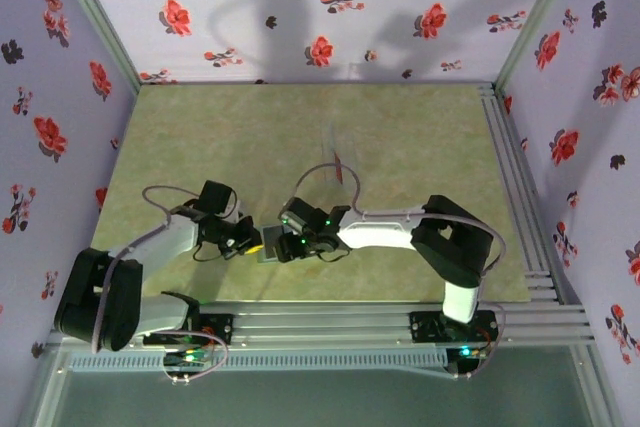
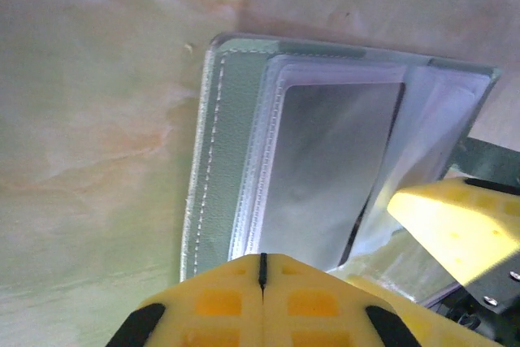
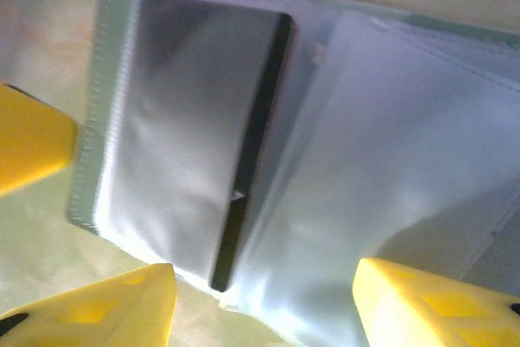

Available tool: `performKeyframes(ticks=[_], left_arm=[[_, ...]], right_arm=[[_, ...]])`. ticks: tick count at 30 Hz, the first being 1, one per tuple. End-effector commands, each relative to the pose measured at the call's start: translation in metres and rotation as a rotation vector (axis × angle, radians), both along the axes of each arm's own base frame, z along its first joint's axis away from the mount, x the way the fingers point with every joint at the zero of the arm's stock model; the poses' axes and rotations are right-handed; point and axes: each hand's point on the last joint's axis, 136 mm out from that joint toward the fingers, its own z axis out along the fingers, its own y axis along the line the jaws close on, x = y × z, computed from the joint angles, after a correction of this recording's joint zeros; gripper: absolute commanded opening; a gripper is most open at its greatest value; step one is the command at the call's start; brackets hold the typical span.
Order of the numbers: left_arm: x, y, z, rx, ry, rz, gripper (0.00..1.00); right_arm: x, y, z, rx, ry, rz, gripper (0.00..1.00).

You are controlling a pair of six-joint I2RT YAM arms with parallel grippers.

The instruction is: Put the credit cards into the card holder

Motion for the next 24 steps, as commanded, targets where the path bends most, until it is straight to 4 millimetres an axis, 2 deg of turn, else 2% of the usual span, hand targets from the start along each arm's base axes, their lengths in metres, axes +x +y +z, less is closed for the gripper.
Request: performKeyframes(ticks=[1,8,14,19,21,24], left_arm=[[0.004,-0.002,0.012,-0.017,-0.011,-0.005,0.02],[0.010,-0.007,0.019,-0.037,-0.024,-0.006,0.02],[0.012,-0.009,0.022,-0.033,-0.021,-0.023,0.02],[0.022,-0.011,0.039,-0.042,-0.077,-0.023,0.08],[0.031,-0.013,0.051,-0.043,-0.109,-0.022,0.10],[0.043,-0.019,0.070,-0.062,-0.155,-0.023,0.17]], right_arm=[[0.002,-0.017,-0.009,-0.047,-0.013,-0.045,0.63],[0.011,-0.038,-0.004,-0.097,-0.066,-0.120,0.65],[0.015,-0.046,-0.001,-0.099,-0.097,-0.146,0.66],[0.023,-0.039,0.035,-0.026,-0.172,-0.131,0.71],[0.031,-0.044,0.056,-0.013,-0.232,-0.147,0.74],[0.044,-0.056,0.081,0.010,-0.270,-0.174,0.72]])
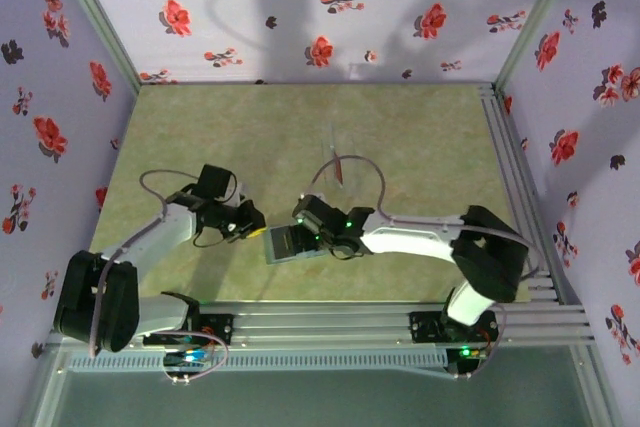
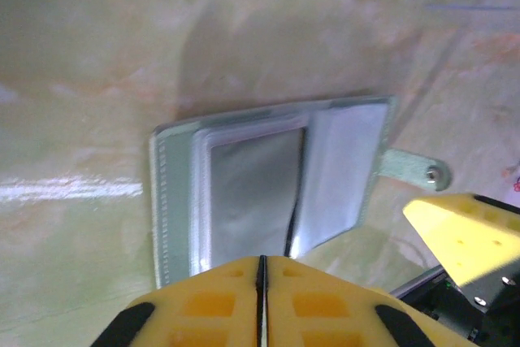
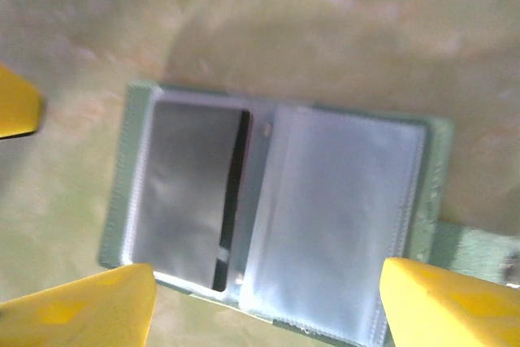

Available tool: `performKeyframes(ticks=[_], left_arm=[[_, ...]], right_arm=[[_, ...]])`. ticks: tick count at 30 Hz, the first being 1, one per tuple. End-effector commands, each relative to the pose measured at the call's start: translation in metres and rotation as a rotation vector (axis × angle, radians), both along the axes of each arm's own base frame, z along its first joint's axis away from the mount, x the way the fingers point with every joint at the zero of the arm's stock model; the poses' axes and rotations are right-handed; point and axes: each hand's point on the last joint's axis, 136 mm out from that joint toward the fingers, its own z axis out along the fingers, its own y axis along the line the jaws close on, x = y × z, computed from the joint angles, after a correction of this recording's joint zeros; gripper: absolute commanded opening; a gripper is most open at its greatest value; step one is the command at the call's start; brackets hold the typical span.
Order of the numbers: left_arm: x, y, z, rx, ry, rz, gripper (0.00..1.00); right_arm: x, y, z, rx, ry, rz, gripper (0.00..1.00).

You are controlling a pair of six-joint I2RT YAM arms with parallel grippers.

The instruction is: Put the credit cards into the card holder

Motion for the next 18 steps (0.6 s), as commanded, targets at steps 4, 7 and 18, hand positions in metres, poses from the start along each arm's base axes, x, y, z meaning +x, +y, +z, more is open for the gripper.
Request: performKeyframes(ticks=[4,7,18], left_arm=[[0.028,-0.019,0.050,-0.051,-0.156,-0.031,0.30],[0.038,-0.032,0.069,-0.066,-0.226,-0.047,0.41],[0.074,-0.111,0.105,0.075,-0.363,-0.209,0.55]], right_arm=[[0.039,-0.054,0.046,-0.003,-0.131,-0.110,0.72],[0.053,-0.089,0.052,-0.021,-0.142,-0.180,0.73],[0.064,-0.198,0.046,-0.095,-0.177,-0.403,0.90]])
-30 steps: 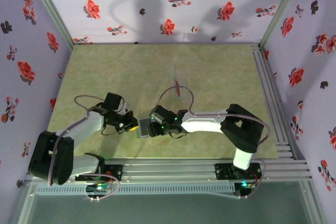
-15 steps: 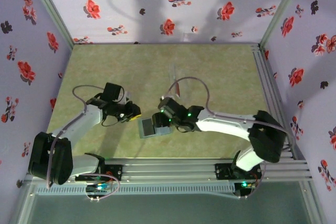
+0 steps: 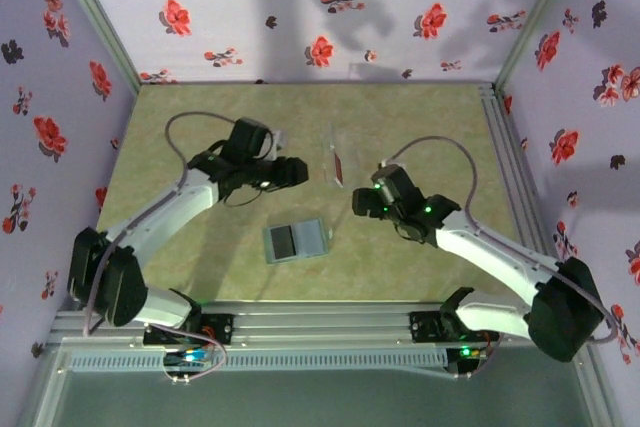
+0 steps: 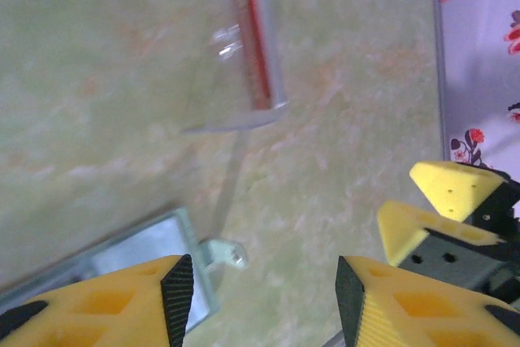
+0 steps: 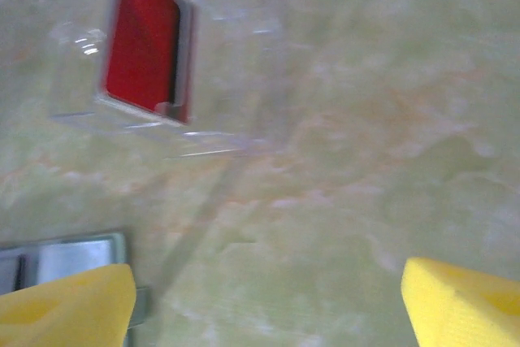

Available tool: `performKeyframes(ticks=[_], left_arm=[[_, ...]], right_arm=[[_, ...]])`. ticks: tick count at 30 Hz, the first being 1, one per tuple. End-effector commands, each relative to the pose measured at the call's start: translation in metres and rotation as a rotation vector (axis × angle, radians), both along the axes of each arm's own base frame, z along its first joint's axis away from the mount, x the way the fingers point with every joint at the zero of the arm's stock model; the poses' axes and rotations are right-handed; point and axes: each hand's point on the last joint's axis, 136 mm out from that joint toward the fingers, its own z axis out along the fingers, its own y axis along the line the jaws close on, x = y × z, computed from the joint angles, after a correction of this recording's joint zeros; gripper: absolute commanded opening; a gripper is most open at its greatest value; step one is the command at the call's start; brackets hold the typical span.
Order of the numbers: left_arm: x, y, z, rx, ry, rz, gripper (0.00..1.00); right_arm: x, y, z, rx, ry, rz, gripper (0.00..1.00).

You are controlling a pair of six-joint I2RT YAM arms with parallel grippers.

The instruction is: Put the credit cards into the card holder

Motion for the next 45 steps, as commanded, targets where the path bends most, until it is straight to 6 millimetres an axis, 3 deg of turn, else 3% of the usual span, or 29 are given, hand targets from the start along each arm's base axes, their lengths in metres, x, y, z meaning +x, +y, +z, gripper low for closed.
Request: performKeyframes(ticks=[1,4,12,21,27,45], left_arm=[[0.012,-0.017,-0.007,0.114,-0.026,-0.018,0.57],[0.024,-0.030,-0.020,0.233,-0.029,-0.015,0.69],[0.061,-0.035,-0.049,0.478,-0.038,0.055,0.81],[0.081,-0.054,-0.085,0.507,0.004,0.038,0.82],[0.087,-0.050,-0.107,0.534,0.052,0.051,0.75],[0.091,-0.021,-0.082,0.745,-0.057,0.080,0.59]], right_arm=[[-0.002,-0.033,-0.006,-0.045,0.007,-0.066,0.92],[-0.002,-0.051,-0.017,-0.033,0.044,-0.113,0.95],[-0.001,-0.087,-0.046,-0.015,0.091,-0.226,0.95],[-0.007,-0.089,-0.061,0.001,0.064,-0.204,0.92],[-0.008,-0.090,-0.062,0.017,0.039,-0.210,0.89],[-0.008,-0.090,-0.060,0.038,0.006,-0.208,0.80]])
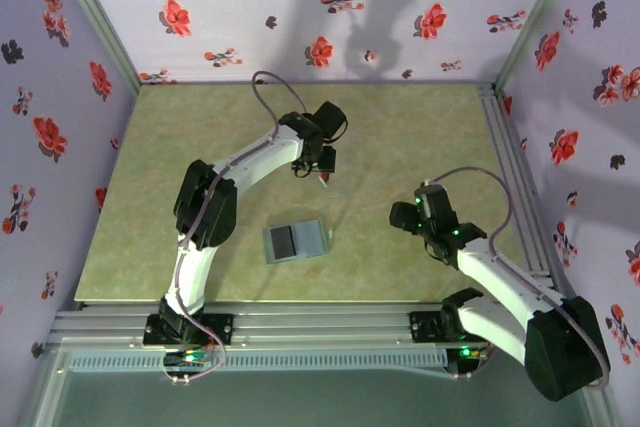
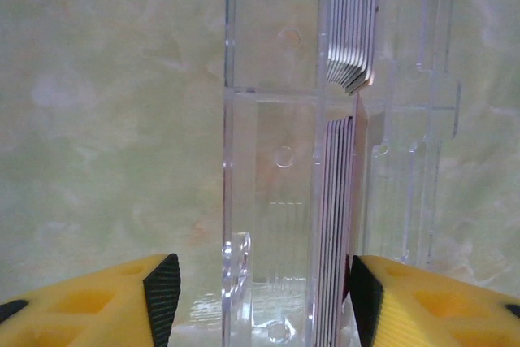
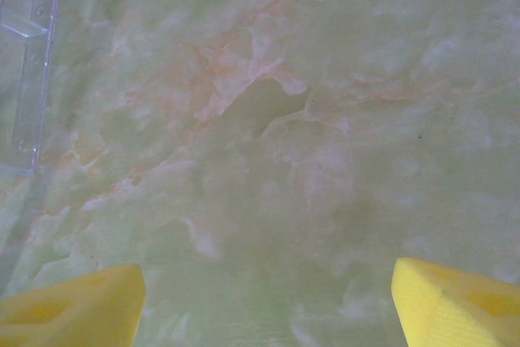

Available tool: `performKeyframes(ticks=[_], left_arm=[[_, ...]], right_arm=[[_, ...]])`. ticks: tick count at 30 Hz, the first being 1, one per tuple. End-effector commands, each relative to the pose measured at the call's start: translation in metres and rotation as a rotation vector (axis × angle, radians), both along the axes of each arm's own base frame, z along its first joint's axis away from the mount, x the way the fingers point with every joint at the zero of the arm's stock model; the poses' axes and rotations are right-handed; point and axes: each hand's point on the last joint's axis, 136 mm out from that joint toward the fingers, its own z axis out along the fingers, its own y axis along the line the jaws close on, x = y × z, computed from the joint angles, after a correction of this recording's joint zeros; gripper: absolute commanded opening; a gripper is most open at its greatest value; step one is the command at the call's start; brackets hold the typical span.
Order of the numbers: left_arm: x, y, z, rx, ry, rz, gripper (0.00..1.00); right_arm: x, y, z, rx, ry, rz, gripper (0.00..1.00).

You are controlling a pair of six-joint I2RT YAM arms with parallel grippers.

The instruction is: Put the credit cards into the card holder

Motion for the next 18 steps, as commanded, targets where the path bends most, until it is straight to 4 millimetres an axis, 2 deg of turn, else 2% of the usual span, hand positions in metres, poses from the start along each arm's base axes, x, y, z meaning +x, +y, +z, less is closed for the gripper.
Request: performKeyframes(ticks=[1,7,10,12,18], left_arm=[[-0.001,0.011,0.008,0.090,-0.027,-0.015,0.59],[0.002,0.013,0.016,0.093,-0.055,-0.012,0.56],[0.003,0.009,0.017,0.087,-0.060,-0.032,0.45],[0.002,0.009,0.018,0.088,-0.056,-0.033,0.41],[0.002,0.008,0.027,0.107,-0.081,-0.049,0.40]], right_arm=[[0.000,-0.001,0.001,0.002,-0.018,0.000,0.80],[0.001,-0.002,0.001,0.000,-0.023,-0.002,0.78],[0.001,-0.001,0.002,0.004,-0.027,0.001,0.77],[0.001,-0.002,0.002,0.001,-0.026,-0.001,0.77],[0.001,-0.001,0.001,0.005,-0.026,0.002,0.76]])
